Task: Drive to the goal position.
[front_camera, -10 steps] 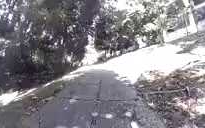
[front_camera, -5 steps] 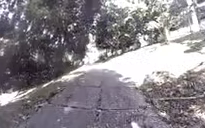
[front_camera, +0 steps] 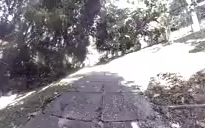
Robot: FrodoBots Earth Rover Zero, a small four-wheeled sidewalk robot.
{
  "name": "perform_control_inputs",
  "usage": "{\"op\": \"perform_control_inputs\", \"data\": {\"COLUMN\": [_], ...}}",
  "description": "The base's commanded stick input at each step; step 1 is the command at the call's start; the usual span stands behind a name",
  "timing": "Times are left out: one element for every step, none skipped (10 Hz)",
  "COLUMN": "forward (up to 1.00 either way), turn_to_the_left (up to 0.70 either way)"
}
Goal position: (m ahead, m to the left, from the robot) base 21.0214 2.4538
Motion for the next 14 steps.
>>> {"op": "perform_control_inputs", "data": {"forward": [0.5, 0.5, 0.5, 0.5, 0.5, 0.5, 0.5, 0.5, 0.5, 0.5, 0.5, 0.5, 0.5, 0.5], "turn_to_the_left": [-0.04, -0.34, -0.5, -0.5, -0.5, -0.5, -0.5, -0.5, 0.0, 0.0, 0.0, 0.0, -0.5, -0.5]}}
